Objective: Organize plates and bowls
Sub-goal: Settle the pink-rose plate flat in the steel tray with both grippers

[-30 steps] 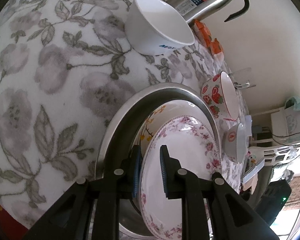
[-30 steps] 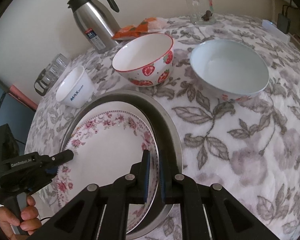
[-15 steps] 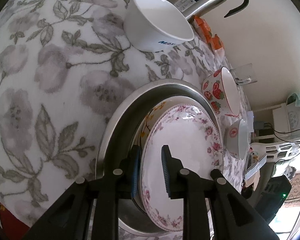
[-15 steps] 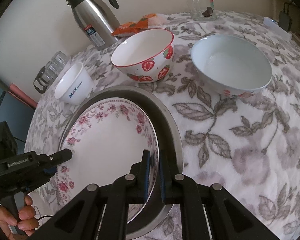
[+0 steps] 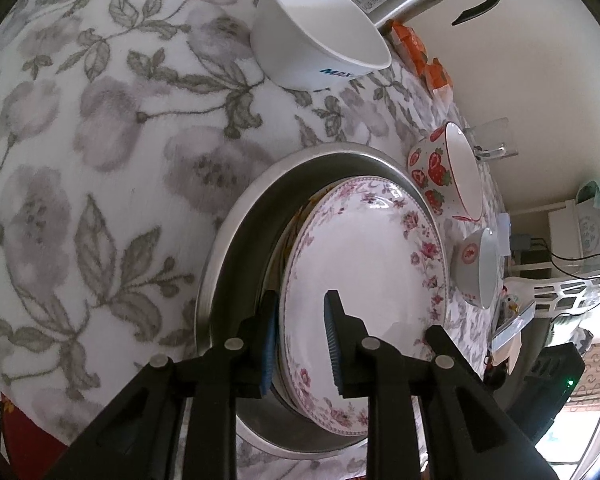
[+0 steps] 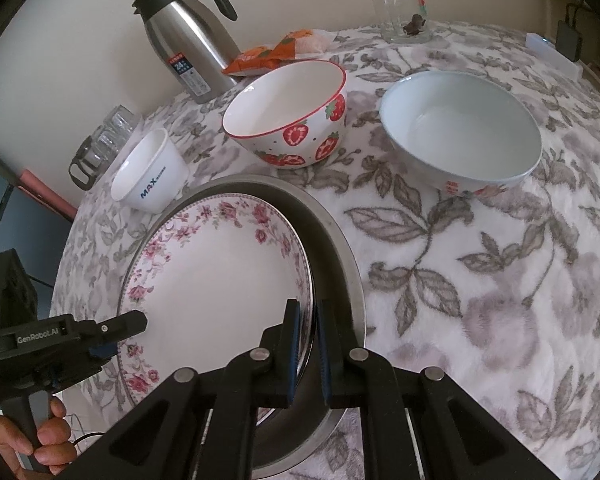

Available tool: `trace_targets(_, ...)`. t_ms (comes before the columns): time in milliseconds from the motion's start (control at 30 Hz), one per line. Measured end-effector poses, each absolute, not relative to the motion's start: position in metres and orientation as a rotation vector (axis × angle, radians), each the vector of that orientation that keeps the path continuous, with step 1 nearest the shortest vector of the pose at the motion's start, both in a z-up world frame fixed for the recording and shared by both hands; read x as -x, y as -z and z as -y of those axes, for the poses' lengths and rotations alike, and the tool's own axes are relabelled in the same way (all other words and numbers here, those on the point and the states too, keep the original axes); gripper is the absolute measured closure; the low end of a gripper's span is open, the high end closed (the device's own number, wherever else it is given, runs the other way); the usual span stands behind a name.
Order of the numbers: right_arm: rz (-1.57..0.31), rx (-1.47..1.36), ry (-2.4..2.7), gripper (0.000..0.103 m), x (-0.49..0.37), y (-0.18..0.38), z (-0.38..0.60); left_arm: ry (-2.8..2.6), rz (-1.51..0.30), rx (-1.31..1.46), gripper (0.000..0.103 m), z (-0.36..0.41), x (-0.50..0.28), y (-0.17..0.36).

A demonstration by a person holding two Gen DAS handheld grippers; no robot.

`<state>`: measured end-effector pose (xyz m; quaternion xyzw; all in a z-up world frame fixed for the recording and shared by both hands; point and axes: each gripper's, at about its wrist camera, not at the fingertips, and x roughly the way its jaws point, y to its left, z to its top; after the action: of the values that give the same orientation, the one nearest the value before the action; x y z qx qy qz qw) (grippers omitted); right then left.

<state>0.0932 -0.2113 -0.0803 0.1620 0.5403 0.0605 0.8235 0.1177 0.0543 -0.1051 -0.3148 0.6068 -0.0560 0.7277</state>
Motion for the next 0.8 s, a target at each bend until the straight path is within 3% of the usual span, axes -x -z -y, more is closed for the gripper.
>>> trace_targets(800, -1.169, -0.305, -0.137, 0.091, -0.0946, 0.0831, 0.2034, 0.126, -1.379, 0.654, 0.076, -0.0521, -0.1145, 0.0997)
